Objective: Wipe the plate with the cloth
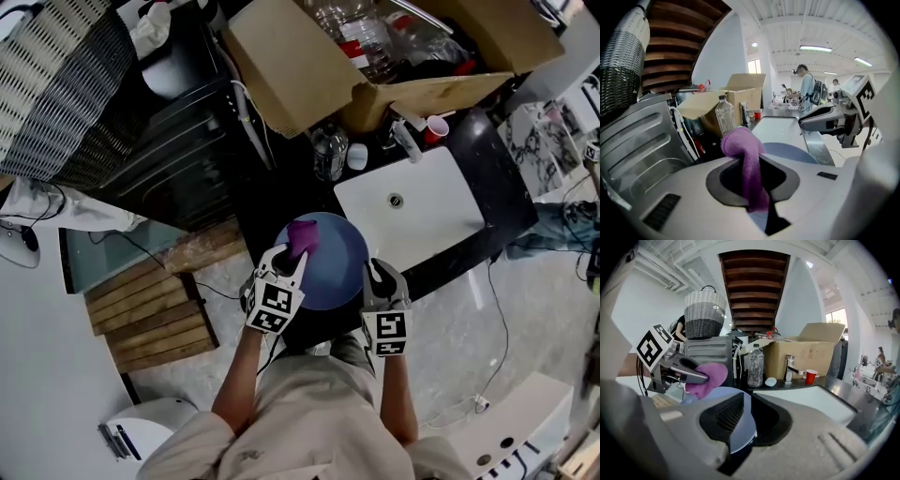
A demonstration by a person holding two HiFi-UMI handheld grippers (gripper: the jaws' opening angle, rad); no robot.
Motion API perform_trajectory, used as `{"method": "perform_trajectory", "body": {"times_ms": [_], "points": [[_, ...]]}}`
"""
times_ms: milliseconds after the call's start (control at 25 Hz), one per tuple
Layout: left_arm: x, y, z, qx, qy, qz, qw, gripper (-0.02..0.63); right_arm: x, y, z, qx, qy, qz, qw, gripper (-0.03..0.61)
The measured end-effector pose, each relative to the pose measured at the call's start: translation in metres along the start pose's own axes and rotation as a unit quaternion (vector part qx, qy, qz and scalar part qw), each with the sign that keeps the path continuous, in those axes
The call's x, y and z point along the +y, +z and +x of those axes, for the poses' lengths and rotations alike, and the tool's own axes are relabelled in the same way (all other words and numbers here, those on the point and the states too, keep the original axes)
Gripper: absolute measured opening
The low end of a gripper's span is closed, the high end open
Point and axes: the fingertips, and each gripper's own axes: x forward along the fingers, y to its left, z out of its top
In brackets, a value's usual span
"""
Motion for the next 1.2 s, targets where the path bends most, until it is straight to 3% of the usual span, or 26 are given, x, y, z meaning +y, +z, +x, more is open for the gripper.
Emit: {"method": "perform_trajectory", "body": {"times_ms": [200,440,800,1200], "points": [[-0.005,0.011,-0.022,-0.052,-0.011,0.004,0.9986,0.061,0.020,0.021,-0.014,-0.023,-0.010,-0.009,1.000,0.052],[-0.012,0.013,-0.047,-0.087,-0.031,0.004,0.9957,0.061,0.041,0.031,-0.028,-0.031,-0.033,-0.013,0.999,0.052],[-0.018,0.009,-0.078,-0.122,-0.057,0.009,0.9908,0.061,0.071,0.039,-0.047,-0.046,-0.062,-0.015,0.997,0.052],[-0.014,0.008,-0.101,-0.138,-0.059,0.010,0.9886,0.061,0.092,0.050,-0.061,-0.054,-0.073,-0.015,0.996,0.052]]}}
